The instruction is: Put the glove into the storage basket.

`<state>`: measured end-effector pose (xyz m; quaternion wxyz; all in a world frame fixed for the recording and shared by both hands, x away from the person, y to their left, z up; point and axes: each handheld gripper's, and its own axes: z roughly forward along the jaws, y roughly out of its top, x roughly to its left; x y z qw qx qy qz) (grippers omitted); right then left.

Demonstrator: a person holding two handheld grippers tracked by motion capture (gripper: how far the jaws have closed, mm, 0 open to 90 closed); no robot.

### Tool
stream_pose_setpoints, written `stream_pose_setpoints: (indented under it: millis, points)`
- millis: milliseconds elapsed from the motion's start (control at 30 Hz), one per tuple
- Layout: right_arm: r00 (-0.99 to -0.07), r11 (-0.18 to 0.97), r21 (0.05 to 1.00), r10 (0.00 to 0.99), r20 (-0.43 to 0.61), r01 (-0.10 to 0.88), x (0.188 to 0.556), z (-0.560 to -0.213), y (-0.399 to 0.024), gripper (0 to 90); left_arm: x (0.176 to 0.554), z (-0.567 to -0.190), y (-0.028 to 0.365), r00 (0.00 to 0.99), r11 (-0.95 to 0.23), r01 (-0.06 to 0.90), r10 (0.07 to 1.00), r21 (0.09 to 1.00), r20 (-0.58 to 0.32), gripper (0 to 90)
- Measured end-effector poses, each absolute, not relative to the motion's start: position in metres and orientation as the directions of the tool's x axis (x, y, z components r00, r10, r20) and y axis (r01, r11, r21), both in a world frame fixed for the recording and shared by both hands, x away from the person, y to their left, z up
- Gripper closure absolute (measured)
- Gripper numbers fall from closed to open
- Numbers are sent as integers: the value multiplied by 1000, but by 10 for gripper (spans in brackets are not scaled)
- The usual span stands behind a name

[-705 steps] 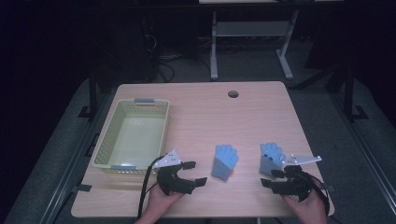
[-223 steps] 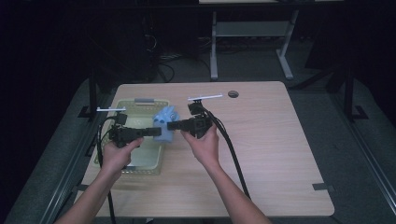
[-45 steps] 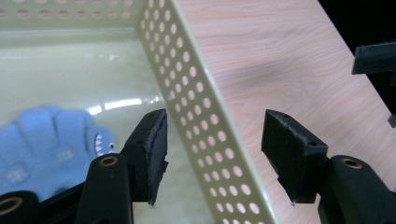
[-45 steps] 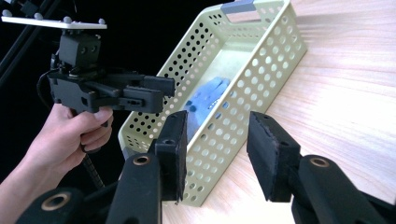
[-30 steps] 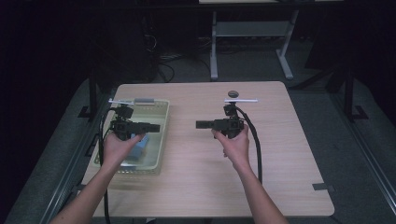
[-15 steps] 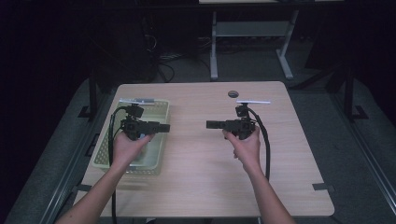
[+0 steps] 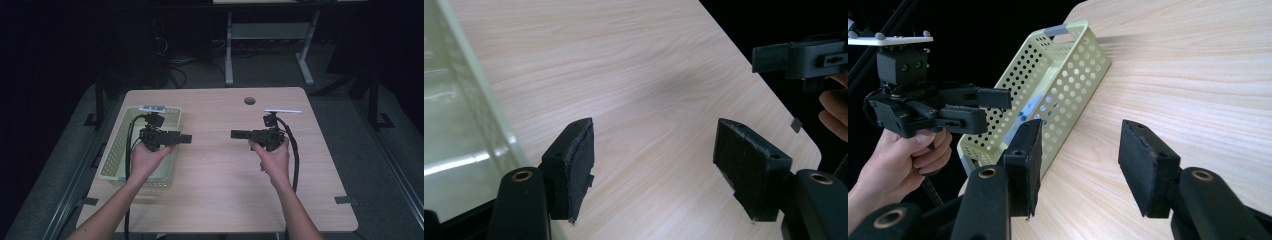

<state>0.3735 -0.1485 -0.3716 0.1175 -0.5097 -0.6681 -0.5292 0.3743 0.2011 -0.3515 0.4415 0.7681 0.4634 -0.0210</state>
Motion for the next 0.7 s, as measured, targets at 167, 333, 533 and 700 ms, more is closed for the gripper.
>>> stream_pose_setpoints:
  millis: [167, 333, 533, 700]
  points:
    - [-446, -83, 585, 562, 696, 807, 371, -372, -155, 513, 372, -351, 191, 584, -193, 722, 684, 664, -437, 321]
    - [-442, -87, 583, 564, 697, 808, 370, -375, -161, 508, 372, -353, 183, 595, -205, 719, 676, 664, -435, 320]
    - [-429, -93, 574, 570, 700, 813, 368, -378, -170, 503, 371, -356, 170, 606, -220, 717, 664, 661, -437, 312]
    - [-426, -88, 574, 581, 694, 814, 366, -381, -178, 490, 370, -358, 159, 618, -231, 713, 652, 663, -438, 307]
